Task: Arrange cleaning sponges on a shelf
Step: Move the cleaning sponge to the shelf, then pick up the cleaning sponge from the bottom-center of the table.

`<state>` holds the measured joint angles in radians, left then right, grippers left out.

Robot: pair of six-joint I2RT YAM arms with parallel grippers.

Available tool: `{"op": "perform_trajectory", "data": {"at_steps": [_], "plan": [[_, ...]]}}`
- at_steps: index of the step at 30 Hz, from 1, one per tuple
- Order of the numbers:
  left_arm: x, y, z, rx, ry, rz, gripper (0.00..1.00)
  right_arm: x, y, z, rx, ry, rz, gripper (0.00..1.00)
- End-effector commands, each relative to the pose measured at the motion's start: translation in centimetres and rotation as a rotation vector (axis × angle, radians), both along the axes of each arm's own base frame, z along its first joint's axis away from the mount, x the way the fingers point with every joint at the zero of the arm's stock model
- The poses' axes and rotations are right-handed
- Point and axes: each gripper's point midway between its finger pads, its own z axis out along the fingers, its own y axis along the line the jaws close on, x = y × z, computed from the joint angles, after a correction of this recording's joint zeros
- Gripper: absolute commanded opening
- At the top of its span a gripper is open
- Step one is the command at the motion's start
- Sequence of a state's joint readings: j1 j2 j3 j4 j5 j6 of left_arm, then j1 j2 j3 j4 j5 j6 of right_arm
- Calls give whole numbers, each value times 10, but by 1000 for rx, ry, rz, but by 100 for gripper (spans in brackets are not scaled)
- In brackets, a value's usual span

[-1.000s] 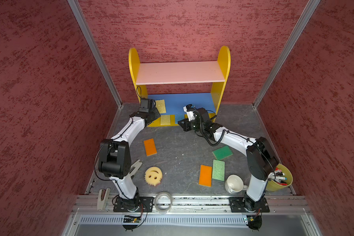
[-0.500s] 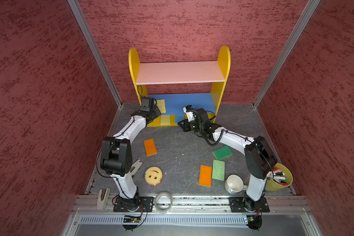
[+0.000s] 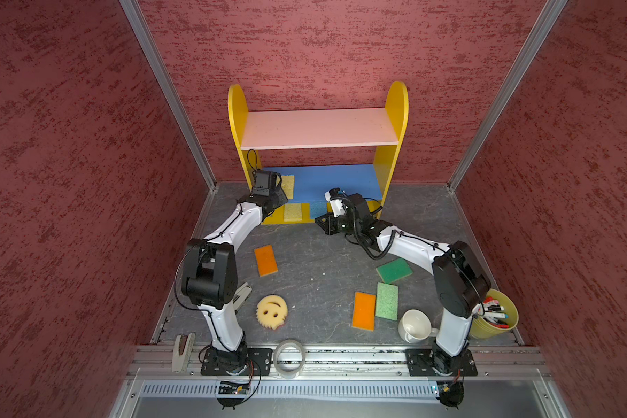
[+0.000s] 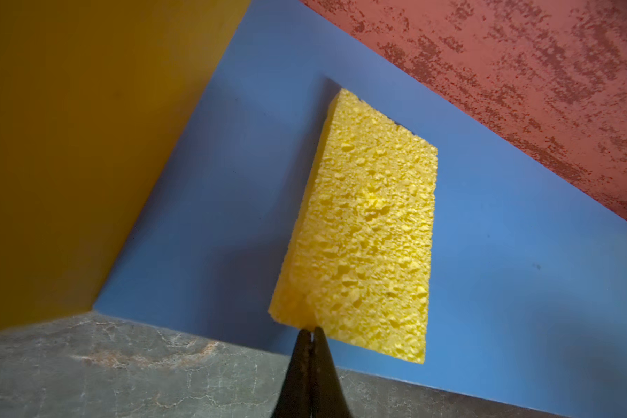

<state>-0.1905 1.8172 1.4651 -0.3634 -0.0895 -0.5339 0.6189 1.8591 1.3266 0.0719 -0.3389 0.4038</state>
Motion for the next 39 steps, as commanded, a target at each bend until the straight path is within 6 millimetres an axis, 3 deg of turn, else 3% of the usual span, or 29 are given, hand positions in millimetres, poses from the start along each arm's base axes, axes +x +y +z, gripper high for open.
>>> {"op": "perform_trajectory", "data": {"at_steps": [1, 10, 14, 17, 19, 21, 24, 27, 32, 39], "plan": [[-8, -6, 19, 5, -47, -14, 0, 1, -1, 10, 27, -19, -3, 17], [-26, -27, 25, -45, -49, -47, 0, -9, -11, 21, 28, -37, -17, 18], [-48, -41, 40, -60, -72, -79, 0, -27, -36, 16, -42, -1, -68, 24], [-72, -45, 50, -69, -87, -94, 1, -49, -66, 3, -116, 64, -135, 33], [-87, -47, 55, -71, -92, -108, 9, -68, -87, -6, -167, 116, -175, 42], [-103, -50, 56, -65, -83, -125, 25, -89, -107, -12, -210, 167, -203, 51], [-129, -61, 46, -63, -50, -181, 42, -122, -137, -29, -304, 265, -240, 60], [-152, -79, 29, -62, 0, -252, 50, -146, -163, -38, -385, 321, -279, 63], [-191, -114, -1, -101, 95, -400, 67, -164, -185, -31, -437, 359, -324, 65], [-255, -189, -37, -156, 208, -623, 76, -187, -219, -53, -591, 503, -383, 76]]}}
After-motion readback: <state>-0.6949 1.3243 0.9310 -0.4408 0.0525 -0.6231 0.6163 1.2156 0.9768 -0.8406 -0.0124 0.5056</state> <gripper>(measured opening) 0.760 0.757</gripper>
